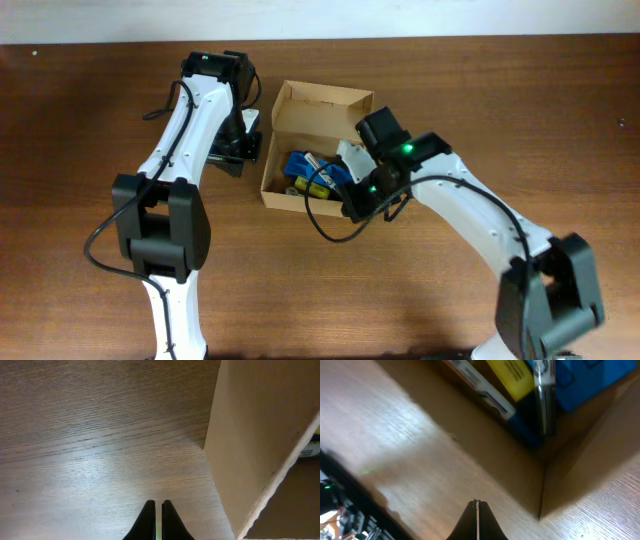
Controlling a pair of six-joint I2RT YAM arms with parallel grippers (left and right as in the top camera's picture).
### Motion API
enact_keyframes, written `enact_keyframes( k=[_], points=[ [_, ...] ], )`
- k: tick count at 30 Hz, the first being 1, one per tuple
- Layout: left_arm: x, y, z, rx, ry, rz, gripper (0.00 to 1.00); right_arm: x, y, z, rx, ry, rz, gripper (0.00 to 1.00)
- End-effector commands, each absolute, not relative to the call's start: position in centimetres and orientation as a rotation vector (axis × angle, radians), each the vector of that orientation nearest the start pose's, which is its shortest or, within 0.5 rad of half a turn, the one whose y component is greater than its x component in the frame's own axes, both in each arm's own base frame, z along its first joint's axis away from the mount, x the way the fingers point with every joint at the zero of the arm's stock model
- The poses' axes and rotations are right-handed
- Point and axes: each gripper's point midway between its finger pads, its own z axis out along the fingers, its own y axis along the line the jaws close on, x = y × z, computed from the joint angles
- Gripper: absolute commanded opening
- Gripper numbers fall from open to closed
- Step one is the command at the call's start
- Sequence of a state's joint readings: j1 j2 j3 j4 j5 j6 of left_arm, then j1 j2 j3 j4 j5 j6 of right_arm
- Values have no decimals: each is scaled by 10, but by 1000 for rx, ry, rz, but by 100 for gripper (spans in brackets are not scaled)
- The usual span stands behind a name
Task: Pack container
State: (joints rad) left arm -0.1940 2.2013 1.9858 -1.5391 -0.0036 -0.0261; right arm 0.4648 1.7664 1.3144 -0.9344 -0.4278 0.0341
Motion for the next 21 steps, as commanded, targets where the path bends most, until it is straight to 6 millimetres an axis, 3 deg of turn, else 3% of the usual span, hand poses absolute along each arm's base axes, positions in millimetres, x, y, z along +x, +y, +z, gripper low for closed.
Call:
enact_keyframes(
  k=[1, 9, 14, 17, 21],
  points=[
    [375, -75, 92, 288, 3311, 13, 5, 288, 224, 73, -693, 2968, 659, 4],
    [372, -75, 92, 288, 3323, 14, 5, 300, 201, 57, -678, 2991, 426, 3],
    [371, -75, 93, 289, 3329, 15, 5, 305, 193, 56, -659, 2992, 392, 4],
    [370, -74, 93, 271, 3334, 19, 5, 303, 191, 57, -660, 3000, 409, 4],
    [370, -74, 93, 264, 3332, 19, 4, 288, 208, 69, -832, 2946, 600, 4]
  ],
)
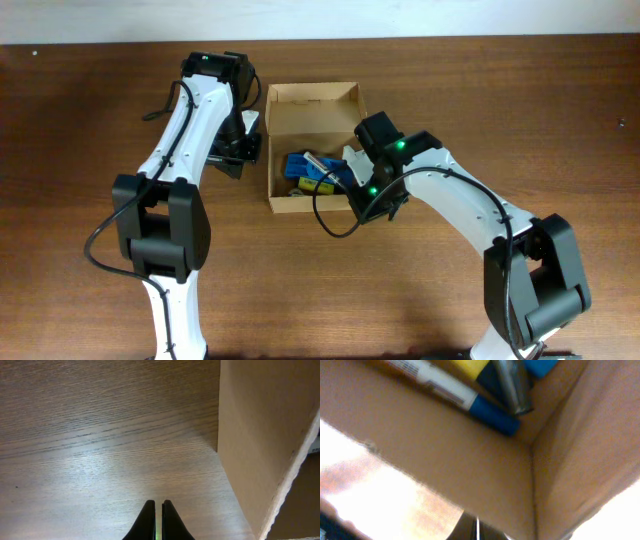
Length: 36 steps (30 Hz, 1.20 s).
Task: Pack container
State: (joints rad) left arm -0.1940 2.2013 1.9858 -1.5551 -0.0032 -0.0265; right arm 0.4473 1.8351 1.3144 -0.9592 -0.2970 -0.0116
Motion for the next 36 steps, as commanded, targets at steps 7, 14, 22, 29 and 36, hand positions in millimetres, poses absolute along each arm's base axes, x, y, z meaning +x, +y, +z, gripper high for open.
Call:
enact_keyframes(
  k=[7, 14, 22, 29, 36],
  points=[
    [386, -74, 90, 164, 3277, 11, 4, 304, 220, 139, -814, 2779, 721, 4],
    [409, -65, 89, 12, 3196, -6, 2, 369, 181, 195, -497, 2664, 497, 4],
    [454, -71, 94, -102, 3017, -372, 2, 425, 112, 183, -204, 2633, 423, 3],
    [481, -83, 115, -141, 2816, -926, 6, 446, 93, 148, 3, 2649, 848, 4],
    [490, -78, 116, -224, 2662, -1359, 6, 459, 78, 120, 244, 2536, 1425, 4]
  ],
)
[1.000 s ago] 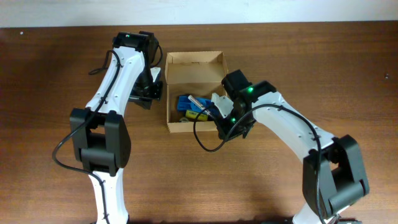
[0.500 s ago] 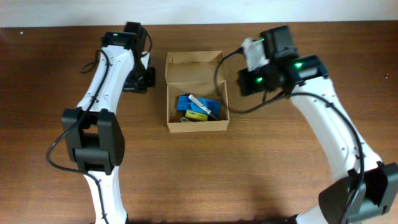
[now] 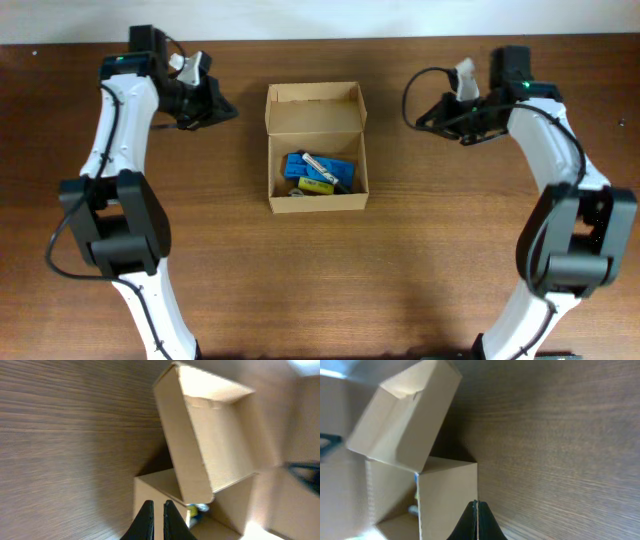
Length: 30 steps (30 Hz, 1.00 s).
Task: Pack container
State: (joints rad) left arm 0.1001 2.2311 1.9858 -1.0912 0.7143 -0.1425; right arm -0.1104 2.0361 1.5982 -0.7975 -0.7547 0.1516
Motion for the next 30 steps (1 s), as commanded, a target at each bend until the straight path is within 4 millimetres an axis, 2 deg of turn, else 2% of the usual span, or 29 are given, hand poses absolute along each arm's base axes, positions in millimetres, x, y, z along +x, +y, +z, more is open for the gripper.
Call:
enact_keyframes(
  k=[1, 5, 10, 17, 23, 30],
  points=[
    [491, -79, 113, -236, 2648, -1411, 6, 459, 79, 117, 256, 2518, 1487, 4],
    [495, -88, 98, -275, 2565, -1644, 4, 458, 84, 98, 308, 2456, 1717, 3],
    [498, -97, 75, -346, 2507, -1835, 3, 460, 96, 66, 351, 2453, 1834, 3],
    [501, -95, 52, -421, 2600, -1726, 3, 474, 126, 31, 420, 2472, 1912, 3],
    [513, -103, 44, -492, 2629, -1656, 4, 490, 158, 28, 387, 2445, 1958, 4],
    [535, -138, 53, -502, 2578, -1691, 5, 501, 182, 44, 297, 2394, 1990, 4]
  ],
)
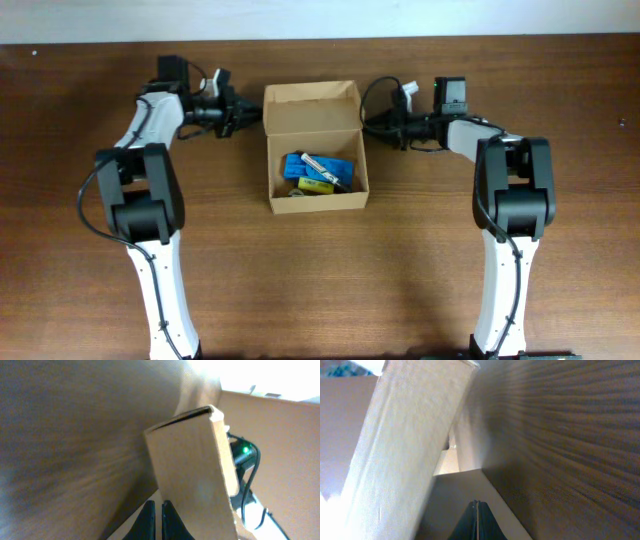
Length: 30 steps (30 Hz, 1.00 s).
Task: Pack container
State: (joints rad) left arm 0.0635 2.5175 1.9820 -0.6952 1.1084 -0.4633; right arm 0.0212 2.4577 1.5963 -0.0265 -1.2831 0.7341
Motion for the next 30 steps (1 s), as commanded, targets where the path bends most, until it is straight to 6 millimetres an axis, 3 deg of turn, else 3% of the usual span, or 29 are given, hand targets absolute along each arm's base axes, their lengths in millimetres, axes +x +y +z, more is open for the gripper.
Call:
enact_keyframes(
  k=[1, 12, 23, 30],
  points=[
    [537, -143, 55, -495, 2573, -1694, 5, 501, 183, 46, 290, 2389, 2000, 4],
    [546, -158, 66, -431, 2518, -1736, 4, 496, 191, 79, 27, 2260, 2130, 3],
    [563, -167, 117, -67, 2274, -1850, 2, 503, 192, 146, -237, 2120, 2129, 4],
    [565, -160, 154, 19, 2202, -1868, 2, 500, 193, 173, -228, 2123, 2144, 4]
  ],
)
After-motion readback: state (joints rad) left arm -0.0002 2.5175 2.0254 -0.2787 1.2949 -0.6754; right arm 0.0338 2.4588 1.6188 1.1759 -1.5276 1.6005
